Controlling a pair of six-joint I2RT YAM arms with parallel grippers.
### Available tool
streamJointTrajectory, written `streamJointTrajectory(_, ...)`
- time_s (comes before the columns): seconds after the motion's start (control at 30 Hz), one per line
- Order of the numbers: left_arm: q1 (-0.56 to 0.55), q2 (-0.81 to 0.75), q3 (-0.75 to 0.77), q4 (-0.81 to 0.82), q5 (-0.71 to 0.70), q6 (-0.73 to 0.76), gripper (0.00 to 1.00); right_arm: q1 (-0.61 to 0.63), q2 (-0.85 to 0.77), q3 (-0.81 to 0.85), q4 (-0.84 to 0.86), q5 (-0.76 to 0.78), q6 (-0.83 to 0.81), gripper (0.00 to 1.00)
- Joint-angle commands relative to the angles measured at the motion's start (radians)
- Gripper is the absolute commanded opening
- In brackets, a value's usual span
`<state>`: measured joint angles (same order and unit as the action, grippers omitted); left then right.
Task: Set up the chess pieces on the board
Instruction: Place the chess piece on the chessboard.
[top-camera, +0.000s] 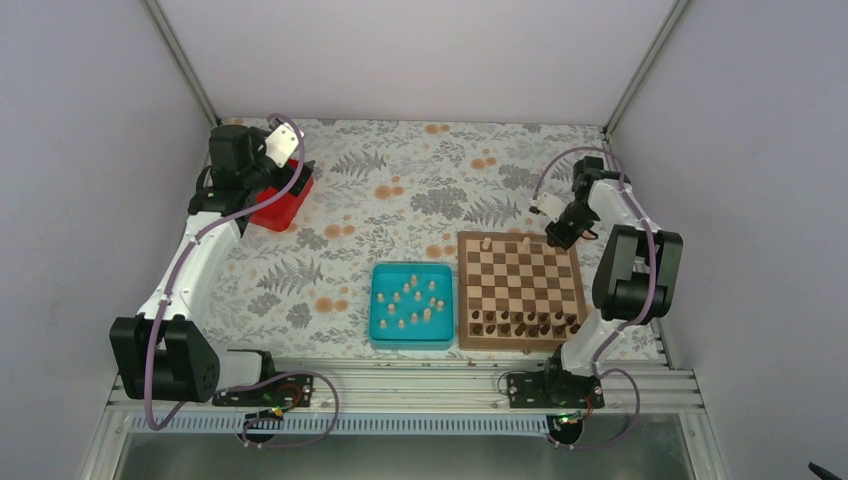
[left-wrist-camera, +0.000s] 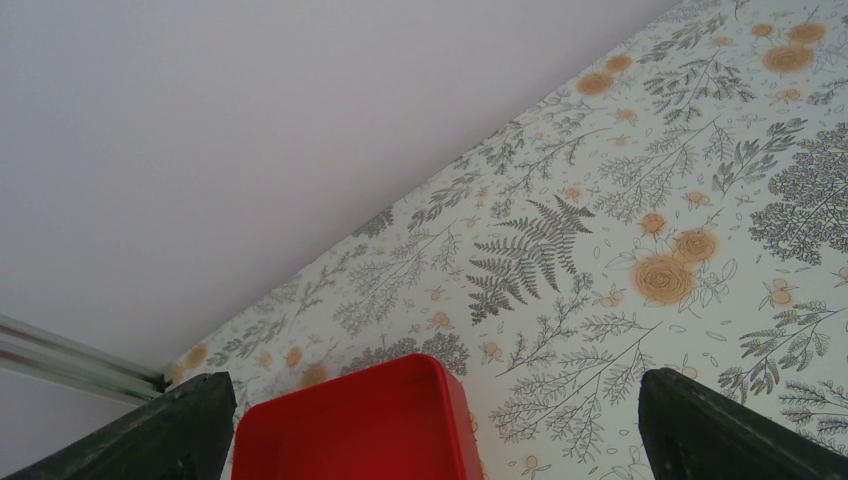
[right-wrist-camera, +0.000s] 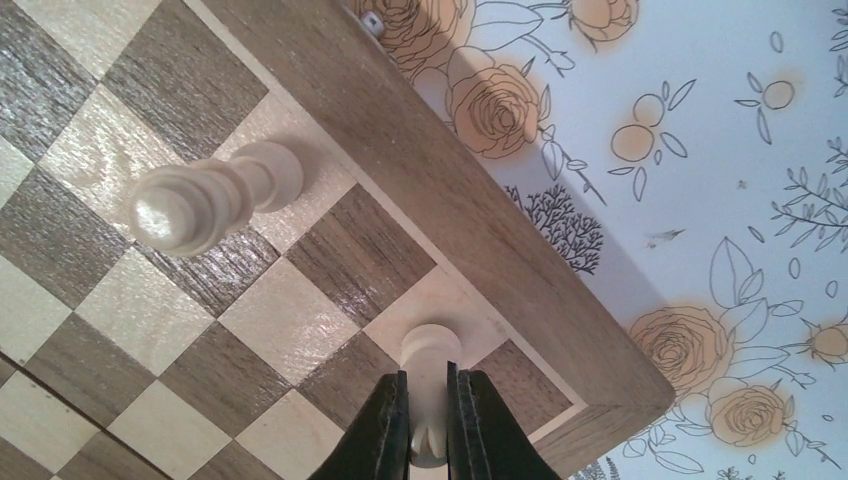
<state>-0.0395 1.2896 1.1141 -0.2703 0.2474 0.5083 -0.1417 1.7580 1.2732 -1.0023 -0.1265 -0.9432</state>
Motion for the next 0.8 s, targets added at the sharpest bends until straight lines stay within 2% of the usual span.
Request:
streamJointTrajectory(0.0,0.003,-0.001,-0.004,0.014,0.01,-0.001,1.0,-0.014,0.025,0.04,0.002,-0.015,-0.019,0.06)
streamJointTrajectory(0.77,0.003,0.011,0.004,0.006,0.016,0.004,1.0,-0.013,0.064,0.047,-0.017,-0.027,-0.025,0.08)
